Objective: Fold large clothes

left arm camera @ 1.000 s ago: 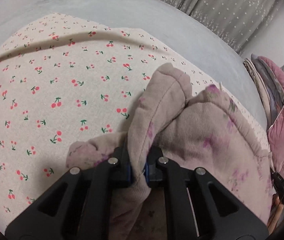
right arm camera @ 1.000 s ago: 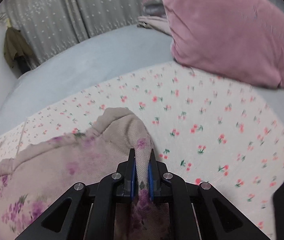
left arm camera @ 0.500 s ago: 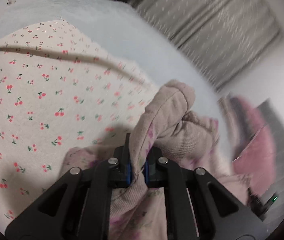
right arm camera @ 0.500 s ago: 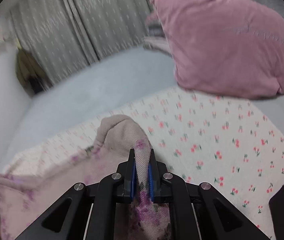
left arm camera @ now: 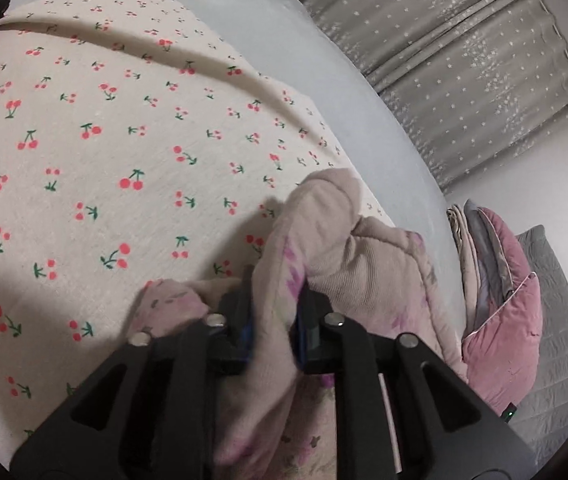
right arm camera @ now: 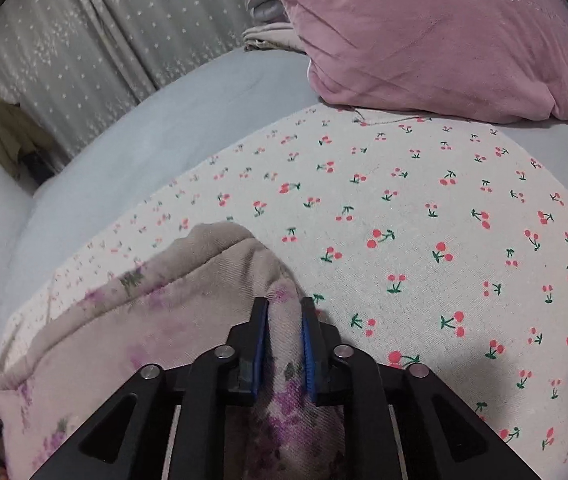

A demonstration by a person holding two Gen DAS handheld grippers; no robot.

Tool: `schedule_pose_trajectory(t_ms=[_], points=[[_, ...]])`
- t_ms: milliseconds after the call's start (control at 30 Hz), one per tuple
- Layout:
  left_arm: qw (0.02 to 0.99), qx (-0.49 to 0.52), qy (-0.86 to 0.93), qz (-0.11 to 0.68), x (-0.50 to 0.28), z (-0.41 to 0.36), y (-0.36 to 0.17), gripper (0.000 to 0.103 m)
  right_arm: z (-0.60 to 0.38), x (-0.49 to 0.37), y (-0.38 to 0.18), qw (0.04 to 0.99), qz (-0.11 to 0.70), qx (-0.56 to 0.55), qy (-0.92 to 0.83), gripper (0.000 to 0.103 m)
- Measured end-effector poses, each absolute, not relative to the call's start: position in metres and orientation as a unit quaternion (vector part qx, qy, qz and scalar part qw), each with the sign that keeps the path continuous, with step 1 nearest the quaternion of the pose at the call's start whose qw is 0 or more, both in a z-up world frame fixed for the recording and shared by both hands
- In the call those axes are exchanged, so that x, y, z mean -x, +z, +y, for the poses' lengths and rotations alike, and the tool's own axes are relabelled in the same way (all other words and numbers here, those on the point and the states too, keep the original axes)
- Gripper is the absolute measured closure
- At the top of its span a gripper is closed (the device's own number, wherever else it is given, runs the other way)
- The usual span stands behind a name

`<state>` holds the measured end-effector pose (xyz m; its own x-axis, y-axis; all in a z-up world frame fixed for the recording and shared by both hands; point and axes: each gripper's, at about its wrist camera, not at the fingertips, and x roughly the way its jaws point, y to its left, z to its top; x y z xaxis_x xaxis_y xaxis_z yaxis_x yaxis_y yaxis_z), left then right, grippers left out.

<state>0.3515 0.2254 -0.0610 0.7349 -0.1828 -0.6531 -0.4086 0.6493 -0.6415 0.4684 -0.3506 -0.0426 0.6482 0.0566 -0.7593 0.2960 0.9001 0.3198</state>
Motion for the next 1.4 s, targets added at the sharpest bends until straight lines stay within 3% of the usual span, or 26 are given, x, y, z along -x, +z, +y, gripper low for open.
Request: schedule_pose_trajectory(t_ms=[33, 67, 133, 300, 533, 733, 1067, 1400], points=[[0.832, 0.422, 0.067, 0.355, -0.349, 0.230, -0.059, 0.071, -0.353, -0.467, -0.043, 0.881, 0.413, -0.222, -0.061, 0.075], [0.828, 0.432, 0.059, 0.353, -0.345, 0.234, -0.056, 0.069, -0.355, -0.468, -0.043, 0.878, 0.417, -0.228, -0.059, 0.072], [0.824, 0.443, 0.041, 0.350, -0.335, 0.243, -0.050, 0.060, -0.363, -0.462, -0.037, 0.868, 0.434, -0.237, -0.056, 0.053], [0.862, 0.379, 0.044, 0.332, -0.291, 0.248, -0.003, 0.052, -0.385, -0.388, 0.006, 0.887, 0.358, -0.288, -0.045, 0.037], [0.901, 0.231, 0.025, 0.365, -0.246, 0.178, 0.034, 0.049, -0.350, -0.301, 0.016, 0.889, 0.401, -0.223, 0.004, 0.037], [0.893, 0.167, 0.095, 0.407, -0.225, 0.161, -0.003, 0.048, -0.307, -0.247, 0.009, 0.906, 0.391, -0.159, 0.021, 0.037], [0.870, 0.211, 0.097, 0.436, -0.225, 0.181, -0.052, 0.046, -0.294, -0.257, -0.021, 0.907, 0.407, -0.108, 0.007, 0.037], [0.868, 0.217, 0.098, 0.435, -0.221, 0.180, -0.051, 0.044, -0.298, -0.275, -0.041, 0.901, 0.423, -0.096, 0.011, 0.037]])
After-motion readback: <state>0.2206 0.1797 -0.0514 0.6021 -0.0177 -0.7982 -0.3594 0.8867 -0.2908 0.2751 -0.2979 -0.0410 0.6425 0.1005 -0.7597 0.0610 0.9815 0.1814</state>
